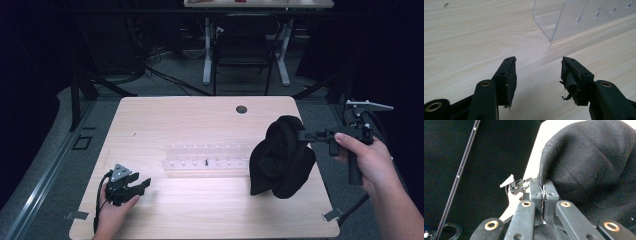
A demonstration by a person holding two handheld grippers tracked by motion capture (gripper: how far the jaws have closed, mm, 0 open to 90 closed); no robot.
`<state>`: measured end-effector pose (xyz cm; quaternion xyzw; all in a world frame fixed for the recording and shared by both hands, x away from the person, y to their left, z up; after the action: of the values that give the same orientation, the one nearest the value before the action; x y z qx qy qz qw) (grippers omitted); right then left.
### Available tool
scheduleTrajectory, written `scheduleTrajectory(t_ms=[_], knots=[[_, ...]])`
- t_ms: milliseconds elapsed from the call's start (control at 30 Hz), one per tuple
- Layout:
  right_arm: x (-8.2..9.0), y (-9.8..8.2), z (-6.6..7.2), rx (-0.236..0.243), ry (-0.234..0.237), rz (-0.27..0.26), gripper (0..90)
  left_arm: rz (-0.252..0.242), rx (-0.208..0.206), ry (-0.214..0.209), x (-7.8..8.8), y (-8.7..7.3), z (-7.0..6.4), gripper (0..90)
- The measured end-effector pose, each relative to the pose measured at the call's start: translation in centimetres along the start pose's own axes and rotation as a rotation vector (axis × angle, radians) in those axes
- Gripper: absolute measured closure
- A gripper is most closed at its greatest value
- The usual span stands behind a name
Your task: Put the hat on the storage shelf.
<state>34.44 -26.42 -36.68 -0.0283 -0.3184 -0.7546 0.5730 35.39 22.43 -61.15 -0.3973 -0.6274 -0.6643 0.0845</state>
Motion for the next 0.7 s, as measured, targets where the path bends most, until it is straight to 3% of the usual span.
scheduleTrajectory(t_ms=[700], knots=[[-0.5,2.6,2.3,0.028,0.015,-0.04,88.5,-0.001,0.004,0.001,0.0,0.0,0.0,46.1]])
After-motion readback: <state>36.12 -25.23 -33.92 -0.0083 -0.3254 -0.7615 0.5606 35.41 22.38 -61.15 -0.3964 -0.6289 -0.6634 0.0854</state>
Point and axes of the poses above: each handheld gripper's, and its own axes: x roughly backward along the jaws, y roughly out of its top, z roughly to its left, the point moved 8 cm from there along -x, roughly forward along the jaws, and after that the axes turned 3 degrees about x, right-handed, at the moved point
